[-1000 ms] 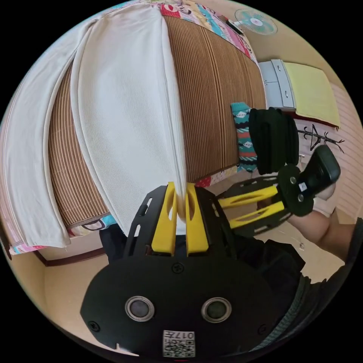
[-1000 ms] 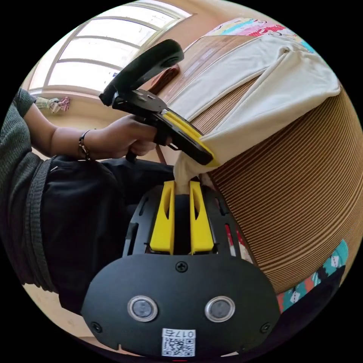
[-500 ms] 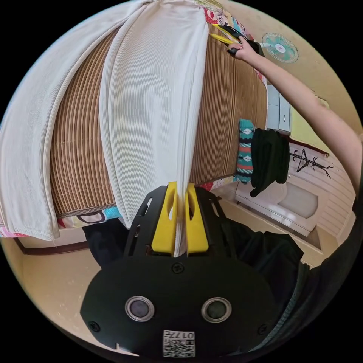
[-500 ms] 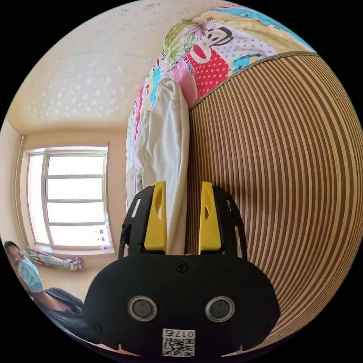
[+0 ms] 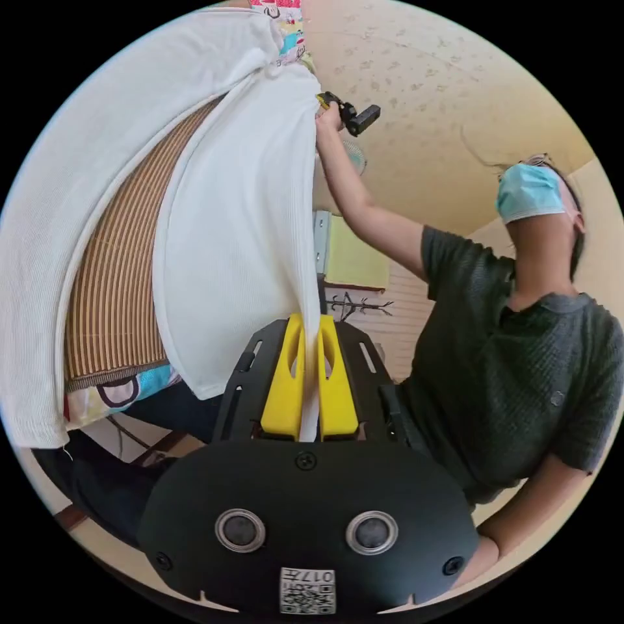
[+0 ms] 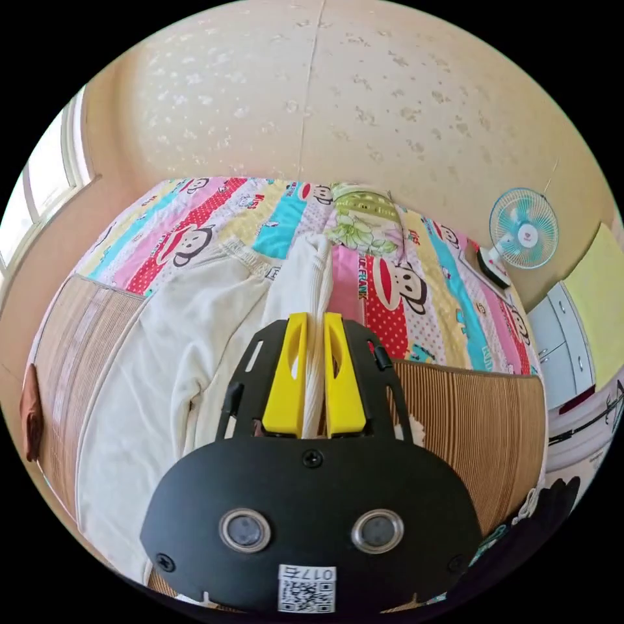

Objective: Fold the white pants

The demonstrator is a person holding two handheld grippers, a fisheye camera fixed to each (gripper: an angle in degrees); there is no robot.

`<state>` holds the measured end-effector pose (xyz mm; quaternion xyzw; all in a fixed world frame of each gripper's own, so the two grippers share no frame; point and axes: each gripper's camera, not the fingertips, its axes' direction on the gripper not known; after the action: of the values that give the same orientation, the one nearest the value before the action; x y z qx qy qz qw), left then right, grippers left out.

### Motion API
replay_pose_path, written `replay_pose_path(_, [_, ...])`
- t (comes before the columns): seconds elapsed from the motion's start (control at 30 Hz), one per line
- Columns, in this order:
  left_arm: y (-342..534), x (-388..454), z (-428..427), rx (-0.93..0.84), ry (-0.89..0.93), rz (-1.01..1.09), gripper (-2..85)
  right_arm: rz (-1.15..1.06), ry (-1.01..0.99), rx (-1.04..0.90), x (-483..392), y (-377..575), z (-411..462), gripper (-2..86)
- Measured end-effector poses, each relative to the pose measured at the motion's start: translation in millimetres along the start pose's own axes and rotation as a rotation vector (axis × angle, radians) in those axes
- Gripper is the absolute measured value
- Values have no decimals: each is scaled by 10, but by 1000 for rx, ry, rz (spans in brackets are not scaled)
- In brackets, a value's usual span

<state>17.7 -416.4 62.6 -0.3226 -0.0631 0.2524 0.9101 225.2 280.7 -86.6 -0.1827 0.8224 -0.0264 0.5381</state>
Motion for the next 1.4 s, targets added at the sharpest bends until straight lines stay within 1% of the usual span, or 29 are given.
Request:
replay_pose_path(0.03, [90, 25, -358, 83, 60, 5, 13, -1, -27, 15, -137, -70, -46, 33])
replay_pose_path(0.07, [168, 62, -712, 156, 68, 16, 15, 13, -90, 31, -399, -226, -92, 34])
replay_pose_path(0.13, [229, 83, -1185, 219, 18, 8, 20, 33, -196, 34, -809, -458, -43, 37])
replay_pose_path(0.2, [236, 78, -1573, 242, -120, -12, 26, 56, -364, 3, -1319, -683, 196, 35])
replay_pose_path(0.27, [241, 25, -1970, 245, -444, -106, 34, 132, -452, -56, -1523, -745, 359, 30])
replay_pose_path(0.3, [251, 13, -2042, 250, -522, -124, 36, 148, -477, -79, -1623, -710, 403, 29])
replay_pose_path(0.33, [267, -13, -2146, 249, -661, -147, 38, 150, -473, -84, -1664, -659, 400, 29])
replay_pose_path(0.37, [264, -41, -2187, 231, -761, -150, 39, 130, -457, -89, -1736, -500, 366, 31])
replay_pose_path(0.43, [223, -73, -2137, 174, -832, -125, 40, 40, -448, -135, -1830, -145, 306, 38])
replay_pose_path(0.5, [180, -45, -2036, 136, -880, -93, 40, -89, -410, -208, -1891, 566, 221, 49])
replay_pose_path(0.57, [126, 22, -1886, 62, -970, -63, 40, -156, -363, -290, -1949, 1105, 219, 58])
replay_pose_path(0.6, [116, 34, -1857, 46, -983, -63, 40, -179, -354, -335, -2014, 1371, 226, 65])
replay_pose_path(0.67, [97, 79, -1791, 3, -970, -57, 40, -209, -367, -351, -2188, 1536, 218, 78])
replay_pose_path(0.73, [110, 123, -1783, -5, -946, -46, 40, -198, -384, -319, -2414, 1430, 231, 95])
replay_pose_path(0.8, [126, 172, -1785, -13, -933, -29, 40, -131, -466, -309, -2733, 1062, 416, 119])
replay_pose_path(0.83, [134, 202, -1788, -19, -924, -16, 39, -114, -474, -316, -2813, 968, 494, 125])
replay_pose_path(0.87, [136, 226, -1793, -28, -911, -1, 39, -78, -442, -357, -2966, 805, 699, 124])
replay_pose_path(0.9, [136, 234, -1798, -33, -904, 5, 39, -39, -354, -442, -3103, 698, 964, 117])
replay_pose_path(0.97, [137, 239, -1851, -52, -836, 17, 38, 1, -246, -540, -3223, 672, 1281, 91])
replay_pose_path(1.0, [140, 239, -1876, -52, -806, 17, 37, 5, -212, -507, -3231, 670, 1266, 69])
replay_pose_path(1.03, [155, 244, -1938, -40, -736, 18, 37, 18, -205, -490, -3216, 669, 1232, 62])
replay_pose_path(1.07, [181, 254, -1998, -29, -655, 25, 35, 39, -226, -434, -3163, 679, 1107, 47])
replay_pose_path(1.17, [266, 321, -2057, -32, -527, 51, 35, 54, -248, -233, -3032, 746, 633, 37])
replay_pose_path(1.2, [281, 339, -2058, -35, -521, 53, 35, 50, -252, -172, -3032, 742, 496, 36])
replay_pose_path(1.27, [317, 429, -2072, -46, -545, 68, 35, 56, -258, -146, -3093, 663, 456, 35])
replay_pose_path(1.37, [301, 516, -2176, -12, -628, 85, 36, 57, -310, -206, -3287, 525, 791, 38])
replay_pose_path(1.4, [292, 522, -2207, 0, -645, 84, 37, 15, -323, -228, -3386, 524, 973, 41])
